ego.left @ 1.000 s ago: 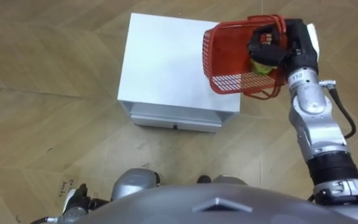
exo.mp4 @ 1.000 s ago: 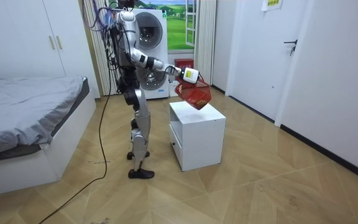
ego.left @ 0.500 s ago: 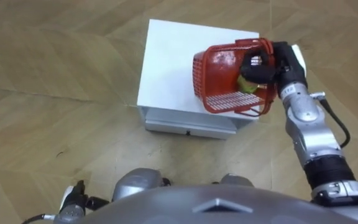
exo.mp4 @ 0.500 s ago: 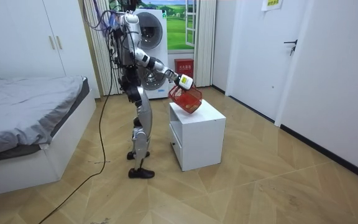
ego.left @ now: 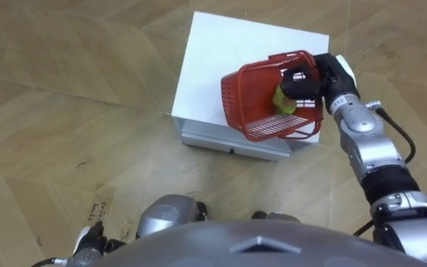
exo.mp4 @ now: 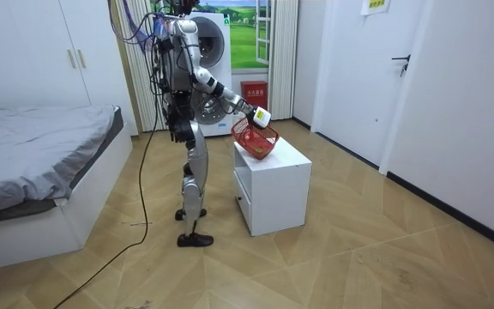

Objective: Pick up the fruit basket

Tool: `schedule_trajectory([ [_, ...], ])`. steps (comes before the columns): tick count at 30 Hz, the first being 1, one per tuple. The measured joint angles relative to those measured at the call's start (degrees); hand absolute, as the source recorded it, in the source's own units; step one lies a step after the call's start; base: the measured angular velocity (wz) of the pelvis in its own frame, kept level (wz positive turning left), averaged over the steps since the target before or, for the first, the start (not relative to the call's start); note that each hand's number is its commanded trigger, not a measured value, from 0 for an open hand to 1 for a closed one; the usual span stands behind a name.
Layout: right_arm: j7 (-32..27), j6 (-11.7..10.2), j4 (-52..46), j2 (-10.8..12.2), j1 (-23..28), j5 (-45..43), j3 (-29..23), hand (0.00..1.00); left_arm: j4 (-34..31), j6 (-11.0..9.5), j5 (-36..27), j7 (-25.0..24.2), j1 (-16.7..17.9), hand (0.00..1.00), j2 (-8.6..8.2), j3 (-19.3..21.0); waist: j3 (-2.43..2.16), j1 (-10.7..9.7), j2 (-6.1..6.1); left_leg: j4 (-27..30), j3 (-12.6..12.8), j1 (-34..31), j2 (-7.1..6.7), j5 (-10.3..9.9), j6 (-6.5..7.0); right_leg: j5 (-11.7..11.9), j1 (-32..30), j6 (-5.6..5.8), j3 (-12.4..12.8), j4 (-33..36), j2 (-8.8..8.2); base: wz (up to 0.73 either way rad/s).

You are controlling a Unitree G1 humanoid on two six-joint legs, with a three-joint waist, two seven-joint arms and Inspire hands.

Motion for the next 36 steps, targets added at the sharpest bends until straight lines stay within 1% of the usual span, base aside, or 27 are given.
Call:
schedule_trajectory([
  [3,0.1,0.1,1.7,0.0,-0.9,0.0,0.0,1.00,-0.1,0.7,0.0,-0.1,0.0,0.00,-0.04,0.0,0.02,0.1,0.04,0.0,-0.1,-0.4,0.24,0.1,-0.13,0.2,0.0,-0.34,-0.2,-0.6,0.34,0.02],
  [5,0.3,0.8,2.1,0.0,-1.1,-0.2,0.0,1.00,-0.1,1.1,0.0,-0.1,0.0,0.00,-0.03,0.1,0.07,0.1,0.10,-0.2,-0.1,-0.5,0.46,0.0,-0.22,0.4,0.0,-0.50,-0.3,-0.7,0.57,0.00],
  [6,0.3,1.2,2.4,0.0,-1.2,-0.3,0.0,0.64,-0.1,1.3,0.0,-0.1,0.0,0.00,-0.04,0.1,0.07,0.1,0.10,-0.2,-0.2,-0.5,0.56,0.0,-0.31,0.4,0.0,-0.50,-0.5,-0.7,0.62,0.00],
  [7,0.3,1.2,2.6,0.0,-1.2,-0.3,0.0,0.16,-0.1,1.3,0.0,-0.1,0.0,0.00,-0.06,0.1,0.08,0.2,0.11,-0.2,-0.2,-0.5,0.59,0.0,-0.33,0.4,0.0,-0.51,-0.8,-0.7,0.62,0.00],
  [8,0.3,1.2,2.9,0.0,-1.2,-0.3,0.0,0.00,-0.1,1.3,0.0,-0.1,0.0,0.00,-0.11,0.1,0.10,0.2,0.15,-0.2,-0.2,-0.6,0.64,0.0,-0.35,0.5,0.0,-0.53,-1.2,-0.7,0.61,0.00],
  [13,0.0,1.8,3.8,0.0,-1.7,-0.5,-0.2,0.00,-0.1,1.2,0.0,-0.1,-0.1,0.00,-0.22,0.1,0.12,0.3,0.15,0.0,-0.2,-0.8,0.69,0.0,-0.46,0.5,-0.3,-0.54,-1.4,-0.7,0.62,0.00],
  [16,-0.1,2.0,3.8,0.0,-3.0,-0.8,-0.2,0.00,-0.1,1.2,0.1,-0.5,-0.1,0.00,-0.21,0.2,0.20,0.4,0.02,-0.2,-0.4,-1.0,0.69,0.0,-0.46,0.5,-0.4,-0.54,-1.6,-0.8,0.64,0.01],
  [19,-0.1,2.0,3.8,0.0,-4.2,-0.7,-0.6,0.00,-0.1,1.3,0.0,-1.4,0.0,0.00,-0.26,0.2,0.38,0.9,-0.33,-0.1,-0.4,-1.0,0.68,0.0,-0.47,0.5,-0.5,-0.55,-1.6,-0.9,0.66,0.00],
  [21,-0.4,2.3,3.9,0.0,-4.5,-0.5,-0.8,0.00,-0.2,1.3,0.0,-1.7,0.0,0.00,-0.32,0.2,0.32,1.5,-0.59,-0.1,-0.6,-1.1,0.68,0.0,-0.47,0.5,-0.5,-0.66,-1.7,-1.4,0.72,0.00],
  [27,-0.8,2.4,4.7,0.0,-4.8,-0.4,-0.8,0.00,-0.3,1.8,0.0,-1.7,0.0,0.00,-0.42,0.2,0.32,1.9,-0.65,-0.1,-1.5,-1.4,0.58,0.0,-0.49,0.6,-0.2,-0.69,-2.8,-1.8,0.71,0.08],
  [34,-1.5,2.5,6.5,0.0,-4.8,-0.8,-0.7,0.00,-0.6,2.0,0.0,-1.7,0.0,0.00,-0.46,0.2,0.28,2.1,-0.48,-0.1,-1.4,-1.5,0.60,0.0,-0.49,0.6,-0.3,-0.69,-2.8,-1.8,0.71,0.00],
  [36,-1.8,2.5,6.5,-0.1,-4.8,-0.8,-0.7,0.00,-1.0,2.0,0.0,-1.6,0.0,0.00,-0.46,0.2,0.24,2.1,-0.42,-0.1,-0.9,-1.4,0.65,0.0,-0.49,0.6,-0.3,-0.69,-2.7,-1.8,0.72,-0.02],
])
